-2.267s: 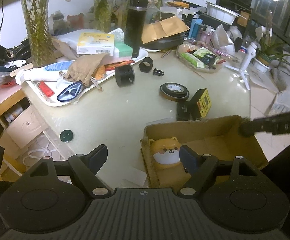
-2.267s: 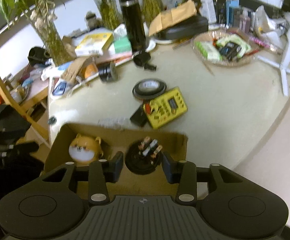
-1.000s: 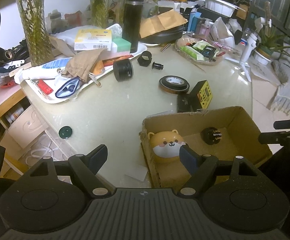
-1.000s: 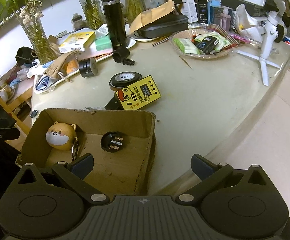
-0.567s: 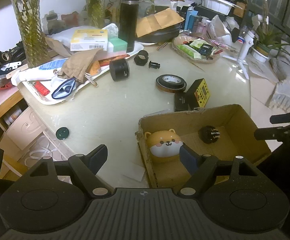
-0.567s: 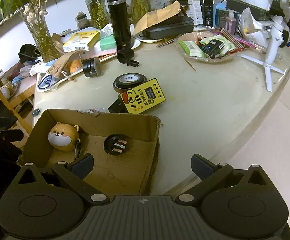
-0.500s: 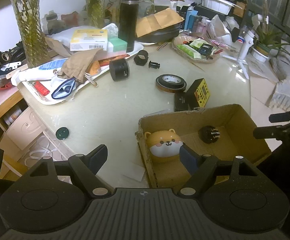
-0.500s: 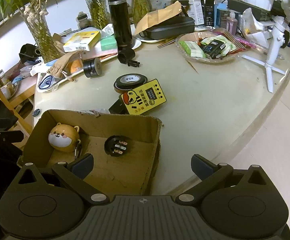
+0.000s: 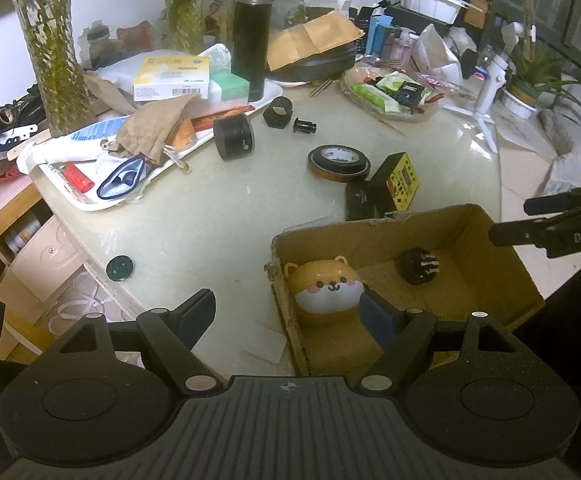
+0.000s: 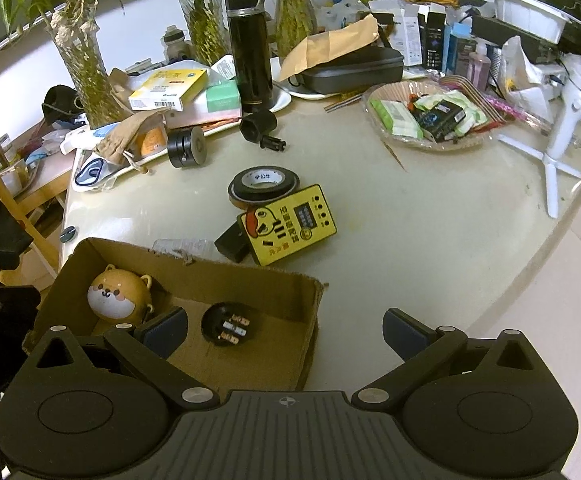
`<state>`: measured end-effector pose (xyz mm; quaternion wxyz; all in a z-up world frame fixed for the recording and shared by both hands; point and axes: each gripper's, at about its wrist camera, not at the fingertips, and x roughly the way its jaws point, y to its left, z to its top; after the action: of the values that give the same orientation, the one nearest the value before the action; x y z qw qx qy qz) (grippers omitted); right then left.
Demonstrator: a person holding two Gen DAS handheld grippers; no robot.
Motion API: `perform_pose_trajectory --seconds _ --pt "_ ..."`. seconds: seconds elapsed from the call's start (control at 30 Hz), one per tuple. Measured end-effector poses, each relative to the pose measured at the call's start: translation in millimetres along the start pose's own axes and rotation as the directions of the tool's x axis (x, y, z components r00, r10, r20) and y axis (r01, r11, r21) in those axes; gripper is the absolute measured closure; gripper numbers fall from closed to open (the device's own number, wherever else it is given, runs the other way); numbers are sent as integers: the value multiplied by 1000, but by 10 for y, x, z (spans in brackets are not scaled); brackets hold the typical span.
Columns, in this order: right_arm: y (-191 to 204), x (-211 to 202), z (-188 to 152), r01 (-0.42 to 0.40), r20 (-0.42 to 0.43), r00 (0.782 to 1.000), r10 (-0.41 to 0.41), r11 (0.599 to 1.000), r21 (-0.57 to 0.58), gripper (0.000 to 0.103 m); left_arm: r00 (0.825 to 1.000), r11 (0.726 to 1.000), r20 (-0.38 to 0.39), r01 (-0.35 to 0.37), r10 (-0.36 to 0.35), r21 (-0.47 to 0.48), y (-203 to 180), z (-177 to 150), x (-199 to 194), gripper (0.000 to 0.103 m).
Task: Organize rigid objects
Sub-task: 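Move the right tool toward the yellow duck-printed device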
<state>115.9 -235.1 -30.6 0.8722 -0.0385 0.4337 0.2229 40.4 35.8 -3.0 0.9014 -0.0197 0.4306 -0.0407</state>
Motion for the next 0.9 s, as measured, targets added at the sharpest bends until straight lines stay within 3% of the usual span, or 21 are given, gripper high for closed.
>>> perform_pose_trajectory --seconds 0.9 --pt "-72 387 343 -70 4 997 71 995 -75 0 1000 1000 0 21 -21 -6 -31 23 15 24"
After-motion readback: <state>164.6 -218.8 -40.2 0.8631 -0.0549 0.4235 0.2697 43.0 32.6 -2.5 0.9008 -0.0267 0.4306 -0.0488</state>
